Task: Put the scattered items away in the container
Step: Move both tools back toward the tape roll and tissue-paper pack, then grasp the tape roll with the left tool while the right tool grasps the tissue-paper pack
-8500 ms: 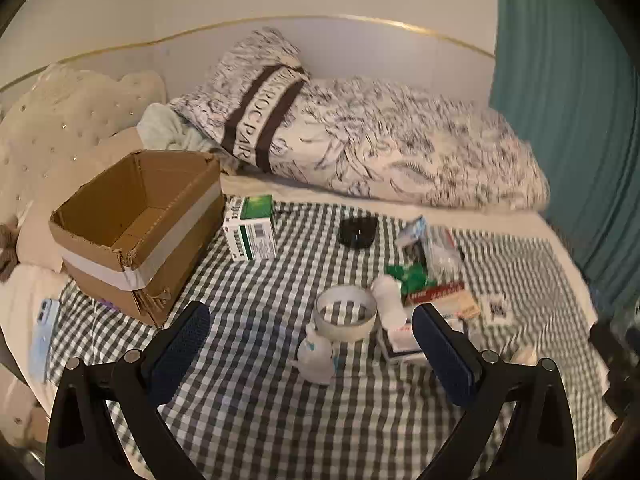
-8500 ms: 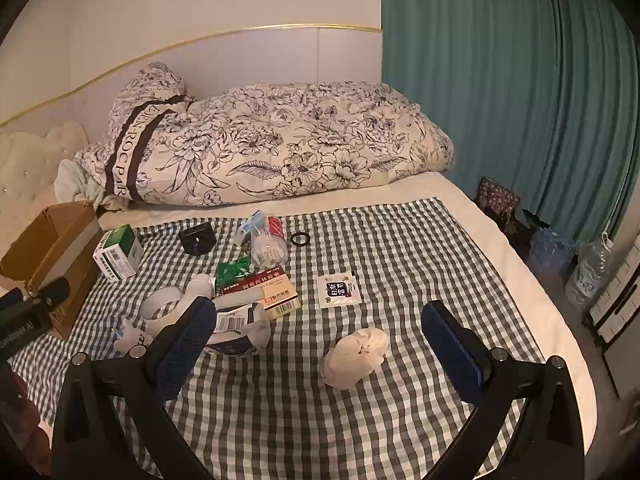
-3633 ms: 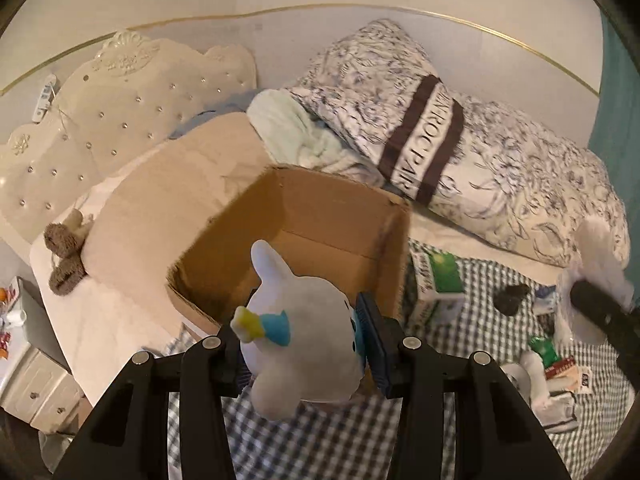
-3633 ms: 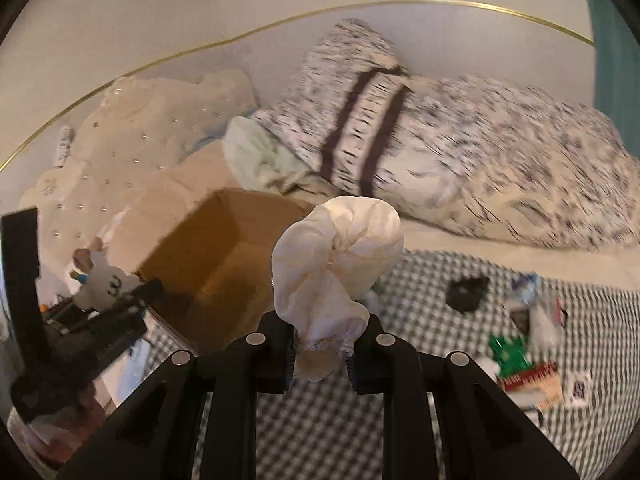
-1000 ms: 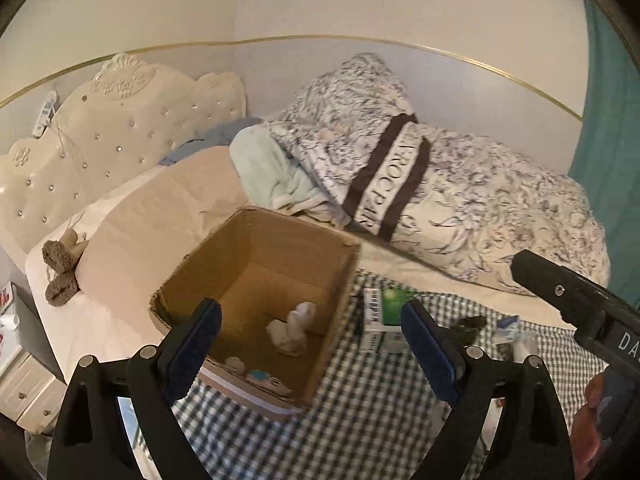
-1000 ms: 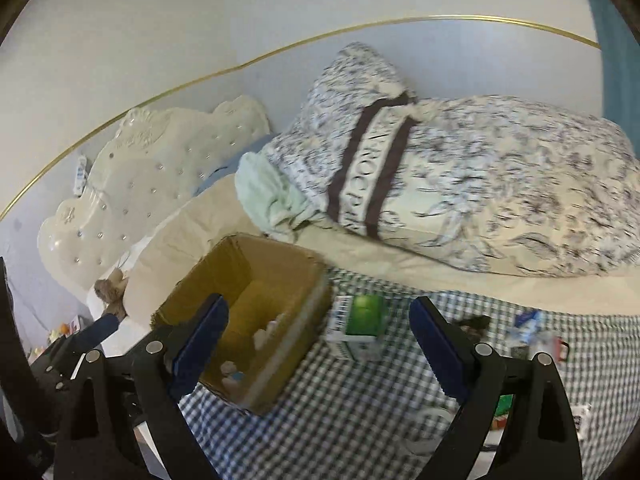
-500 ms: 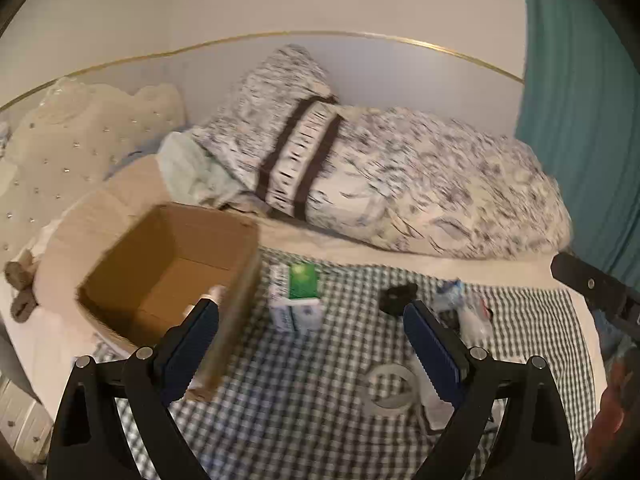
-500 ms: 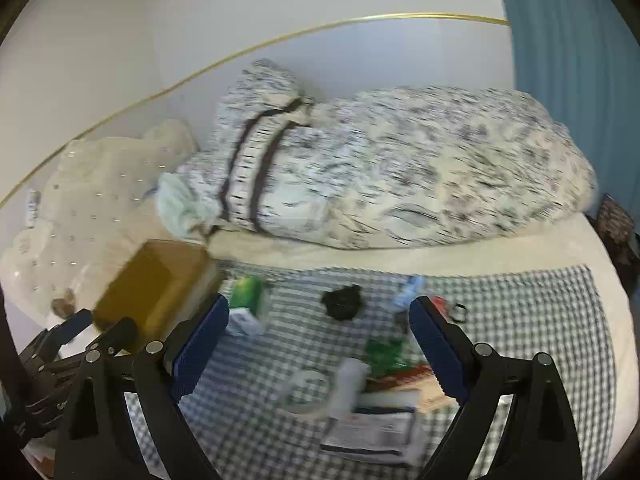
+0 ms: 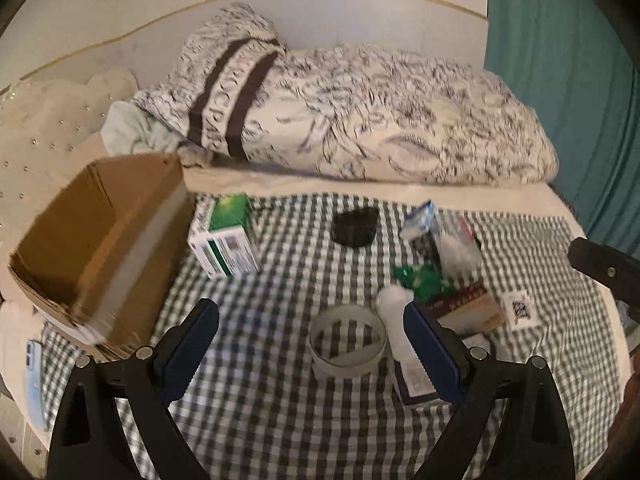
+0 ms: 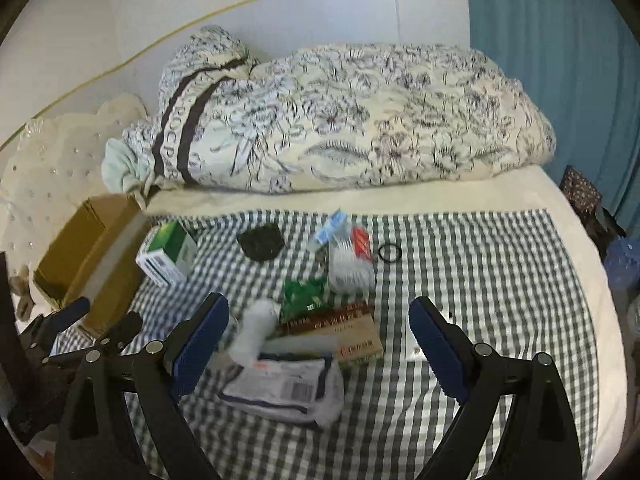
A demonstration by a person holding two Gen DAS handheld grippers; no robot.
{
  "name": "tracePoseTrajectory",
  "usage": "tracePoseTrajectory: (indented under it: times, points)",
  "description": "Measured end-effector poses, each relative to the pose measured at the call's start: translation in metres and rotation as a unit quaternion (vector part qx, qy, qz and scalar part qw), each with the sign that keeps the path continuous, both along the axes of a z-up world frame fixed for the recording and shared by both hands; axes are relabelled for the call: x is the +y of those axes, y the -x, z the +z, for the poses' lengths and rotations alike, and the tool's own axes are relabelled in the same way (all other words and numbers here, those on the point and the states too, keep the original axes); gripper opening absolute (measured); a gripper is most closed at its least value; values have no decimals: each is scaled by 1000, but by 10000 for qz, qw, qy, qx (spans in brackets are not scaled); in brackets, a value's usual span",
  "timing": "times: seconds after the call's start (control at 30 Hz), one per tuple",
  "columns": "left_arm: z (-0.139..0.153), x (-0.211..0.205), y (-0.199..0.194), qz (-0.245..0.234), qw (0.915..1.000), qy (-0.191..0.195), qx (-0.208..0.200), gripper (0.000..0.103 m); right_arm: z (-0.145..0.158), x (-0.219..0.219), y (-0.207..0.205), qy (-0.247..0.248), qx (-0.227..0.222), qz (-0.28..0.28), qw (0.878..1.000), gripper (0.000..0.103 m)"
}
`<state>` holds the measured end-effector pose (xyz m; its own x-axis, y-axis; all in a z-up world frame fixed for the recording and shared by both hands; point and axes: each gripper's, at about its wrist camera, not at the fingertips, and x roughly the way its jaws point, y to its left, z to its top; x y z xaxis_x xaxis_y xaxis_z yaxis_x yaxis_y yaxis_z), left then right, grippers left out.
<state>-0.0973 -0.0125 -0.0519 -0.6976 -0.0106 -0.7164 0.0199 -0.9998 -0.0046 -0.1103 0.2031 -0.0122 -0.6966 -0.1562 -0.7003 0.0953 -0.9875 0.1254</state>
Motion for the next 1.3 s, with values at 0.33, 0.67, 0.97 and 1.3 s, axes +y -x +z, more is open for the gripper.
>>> tracePoseTrajectory:
  times: [0.33,0.67,0.97,1.3]
  points:
    - [-59,8,8,-123,9990,-131,-421,96,-66,-1,2,192,-627,153,9977,92]
    - [-84,1,30,48,9971,-252,-719,96,-97,-1,10,189,-1043,142,9943,92]
    - [-102,8,33,-253,9950,-391,-889,96,-111,-8,8,250,-1305,323,9906,92]
    - [-118,12,37,-418,9933,-335,-1025,96,-128,-15,6,269,-1554,399,9867,92]
